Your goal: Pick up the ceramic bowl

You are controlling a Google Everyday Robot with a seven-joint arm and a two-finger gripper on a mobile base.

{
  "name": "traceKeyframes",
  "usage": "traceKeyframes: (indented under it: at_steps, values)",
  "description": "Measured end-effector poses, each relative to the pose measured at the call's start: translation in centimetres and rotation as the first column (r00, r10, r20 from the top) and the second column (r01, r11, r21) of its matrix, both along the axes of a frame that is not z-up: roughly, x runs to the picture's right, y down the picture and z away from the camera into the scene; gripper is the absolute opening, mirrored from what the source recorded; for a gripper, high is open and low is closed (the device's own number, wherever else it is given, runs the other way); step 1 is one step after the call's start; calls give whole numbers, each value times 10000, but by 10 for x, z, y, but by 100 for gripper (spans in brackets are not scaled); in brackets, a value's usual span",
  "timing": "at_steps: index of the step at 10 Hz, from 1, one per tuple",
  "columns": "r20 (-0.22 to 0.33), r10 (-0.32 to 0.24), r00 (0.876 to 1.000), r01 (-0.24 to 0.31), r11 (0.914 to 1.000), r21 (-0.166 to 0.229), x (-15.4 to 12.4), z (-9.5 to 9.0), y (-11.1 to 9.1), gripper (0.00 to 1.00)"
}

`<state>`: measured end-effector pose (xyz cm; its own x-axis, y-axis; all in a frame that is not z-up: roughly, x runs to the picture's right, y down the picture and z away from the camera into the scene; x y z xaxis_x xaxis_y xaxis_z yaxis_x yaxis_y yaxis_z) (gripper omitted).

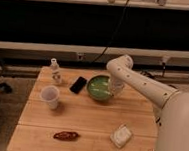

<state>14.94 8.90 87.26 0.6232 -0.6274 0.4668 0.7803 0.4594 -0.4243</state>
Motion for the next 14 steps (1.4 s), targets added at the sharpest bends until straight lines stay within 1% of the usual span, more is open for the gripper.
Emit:
traceKeyframes:
  at_steps: [1,2,5,9,11,13,14]
  values:
    - [31,-97,9999,97,9999,49,-1,-15,-15,0]
    - [89,-159,9998,158,9998,80,-4,-26,-25,0]
    - [208,-481,9986,476,9985,271,-2,-53,-48,0]
    - [560,-786,9953,769,9965,318,2,-67,-52,0]
    - [779,-1048,9914,1022,9941,372,1,-74,-53,0]
    - [836,-1175,9896,1143,9925,423,4,-77,-54,0]
    - [995,-1321,9862,1282,9907,454,1,-80,-55,0]
